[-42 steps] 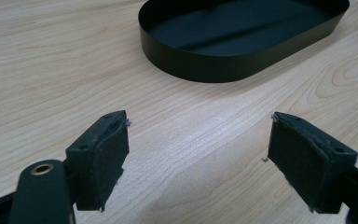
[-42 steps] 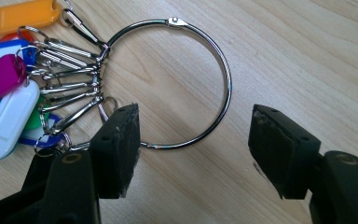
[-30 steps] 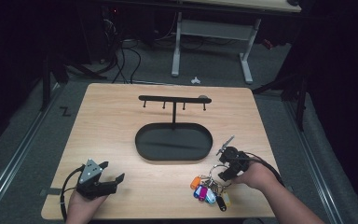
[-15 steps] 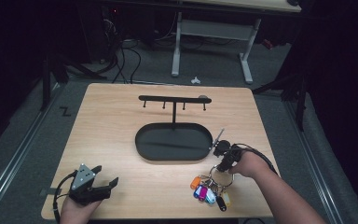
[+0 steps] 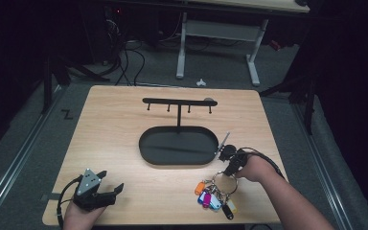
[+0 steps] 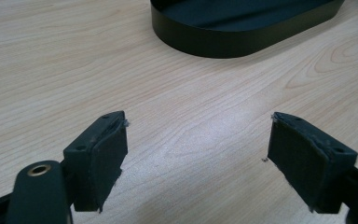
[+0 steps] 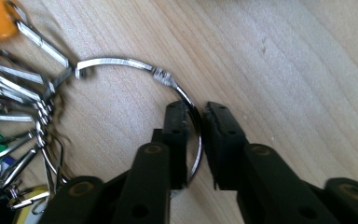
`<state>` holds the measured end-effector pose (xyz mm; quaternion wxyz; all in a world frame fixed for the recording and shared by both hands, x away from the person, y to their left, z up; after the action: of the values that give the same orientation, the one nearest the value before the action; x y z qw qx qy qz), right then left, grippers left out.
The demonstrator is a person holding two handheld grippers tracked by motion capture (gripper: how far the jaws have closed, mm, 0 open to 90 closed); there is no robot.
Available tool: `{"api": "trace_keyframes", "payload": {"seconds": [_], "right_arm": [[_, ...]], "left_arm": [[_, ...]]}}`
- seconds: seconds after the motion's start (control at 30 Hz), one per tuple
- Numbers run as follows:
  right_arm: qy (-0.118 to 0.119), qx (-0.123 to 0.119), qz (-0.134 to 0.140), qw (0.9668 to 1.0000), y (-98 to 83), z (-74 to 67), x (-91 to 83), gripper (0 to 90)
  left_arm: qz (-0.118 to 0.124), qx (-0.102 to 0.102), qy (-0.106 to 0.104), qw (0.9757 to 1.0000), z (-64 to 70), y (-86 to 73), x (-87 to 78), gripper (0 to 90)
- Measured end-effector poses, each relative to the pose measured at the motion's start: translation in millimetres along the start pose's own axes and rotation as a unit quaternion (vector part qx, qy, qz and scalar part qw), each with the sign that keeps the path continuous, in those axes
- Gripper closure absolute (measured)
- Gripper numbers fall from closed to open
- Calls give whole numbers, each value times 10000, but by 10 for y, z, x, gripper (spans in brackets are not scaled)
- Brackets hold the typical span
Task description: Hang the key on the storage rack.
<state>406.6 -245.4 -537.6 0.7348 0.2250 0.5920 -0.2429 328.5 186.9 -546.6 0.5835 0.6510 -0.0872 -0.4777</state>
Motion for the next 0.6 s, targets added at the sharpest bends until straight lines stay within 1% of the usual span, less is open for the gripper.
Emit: {"api": "trace_keyframes", "payload": {"seconds": [0.07,0.13,0.17,0.27,0.33,0.4,0.47,0.57,0.6], "right_arm": [[17,43,18,10000,-5,-15,-2,855],[13,109,11,9999,-8,-30,-6,861],[-16,66,3,10000,-10,-27,-6,862],[-39,81,-40,10000,-4,-42,-7,862],[-78,0,-72,9999,2,-41,-7,862],[-89,-30,-93,9999,11,-52,-8,862],[-76,-25,-95,9999,11,-51,-7,862],[-47,-13,-114,9999,9,-40,-8,862],[-20,24,-105,9999,9,-38,-5,861]], "left_arm": [[0,16,-16,10000,3,6,8,202],[-6,-4,-24,10000,0,3,16,202],[-1,-15,-30,10000,-2,3,19,202],[0,-10,-39,10000,-2,13,13,203],[71,-54,-61,9999,-14,23,12,204],[117,-69,-72,9999,-23,32,14,206],[124,-73,-87,9999,-21,39,28,207],[68,-38,-107,9999,-10,39,51,207],[44,-19,-112,9999,-4,39,60,207]]}}
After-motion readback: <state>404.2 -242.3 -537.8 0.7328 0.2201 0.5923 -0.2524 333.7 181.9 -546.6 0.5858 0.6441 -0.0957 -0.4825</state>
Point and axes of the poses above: each handheld gripper's, and its own axes: x roughly forward along the jaws, y roughly out of its top, z roughly to its right, the point moved 5 cm from there along x, roughly forward along the jaws, and after that the axes turned 11 degrees about -y, right-handed, at the moved point
